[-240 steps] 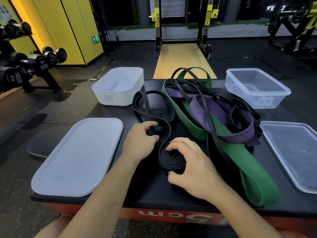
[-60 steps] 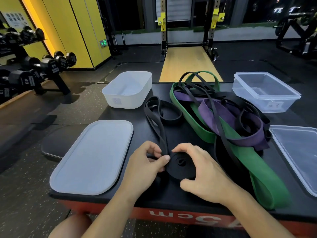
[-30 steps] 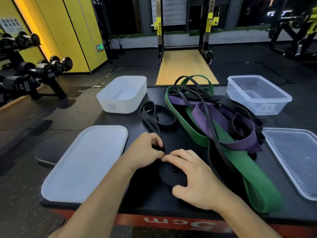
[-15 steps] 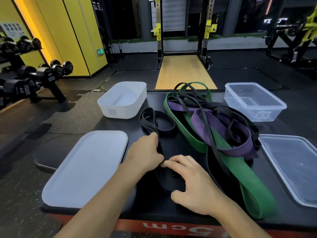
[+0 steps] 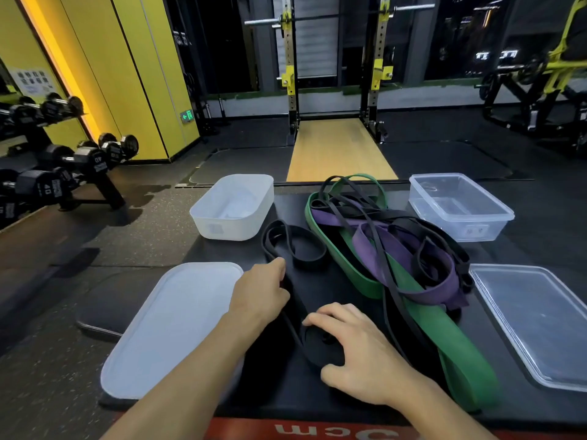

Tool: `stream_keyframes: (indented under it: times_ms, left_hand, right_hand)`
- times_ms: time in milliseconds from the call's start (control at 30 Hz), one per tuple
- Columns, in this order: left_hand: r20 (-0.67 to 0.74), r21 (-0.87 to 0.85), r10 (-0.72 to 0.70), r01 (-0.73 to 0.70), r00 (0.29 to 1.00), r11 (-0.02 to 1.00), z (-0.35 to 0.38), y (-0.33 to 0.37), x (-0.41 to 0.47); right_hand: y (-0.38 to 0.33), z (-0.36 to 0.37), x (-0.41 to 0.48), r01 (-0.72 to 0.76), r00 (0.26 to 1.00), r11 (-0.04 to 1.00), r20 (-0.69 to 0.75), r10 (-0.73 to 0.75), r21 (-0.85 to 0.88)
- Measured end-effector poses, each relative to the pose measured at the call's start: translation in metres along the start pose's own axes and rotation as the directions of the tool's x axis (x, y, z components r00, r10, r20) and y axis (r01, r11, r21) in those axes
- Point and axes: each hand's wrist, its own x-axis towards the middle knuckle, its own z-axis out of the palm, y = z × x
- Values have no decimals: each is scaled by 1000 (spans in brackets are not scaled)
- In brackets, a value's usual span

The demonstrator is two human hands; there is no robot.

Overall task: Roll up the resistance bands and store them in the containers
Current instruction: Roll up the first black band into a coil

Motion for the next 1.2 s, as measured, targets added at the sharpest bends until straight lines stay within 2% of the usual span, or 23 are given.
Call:
stream_keyframes:
  times_ms: [133, 267, 567, 667, 767, 867, 933, 967, 1100, 1200]
  left_hand:
    - [-62, -79, -11, 6, 998, 997, 0, 7, 4]
    - [-90, -36, 17, -20, 996, 999, 2, 5, 3]
    - [78, -56, 138, -133, 987, 989, 5, -5, 8]
    - [51, -10, 153, -153, 987, 988, 7, 0, 10]
    - [-3, 27, 108, -108, 994, 994, 6, -1, 11]
    - [150, 201, 55, -85, 987, 976, 4, -10, 12]
    - [243, 146, -11, -25, 970, 989, -2, -18, 14]
    - [236, 78, -23, 4, 971, 997, -7, -21, 18]
    - [8, -135, 71, -69, 997, 988, -9, -16, 26]
    - [-41, -248, 39, -48, 998, 968, 5, -7, 21]
  right_hand:
    - [0, -3, 1, -2, 1000, 1000, 16, 3, -17]
    - [0, -4, 3, -4, 1000, 1000, 18, 4, -18]
    - [2, -16, 10, 13, 995, 1000, 98, -11, -16]
    - [3, -20, 14, 23, 993, 1000, 115, -21, -18]
    - [5, -22, 16, 22, 991, 1000, 132, -21, -3]
    - [7, -25, 19, 18, 989, 1000, 148, -17, 0]
    - [5, -27, 20, 18, 987, 1000, 157, -17, -5]
    - [4, -27, 20, 21, 987, 1000, 157, -19, -13]
    - [3, -25, 24, 15, 992, 999, 124, -11, -37]
    - [2, -24, 27, 2, 992, 1000, 123, 2, -31]
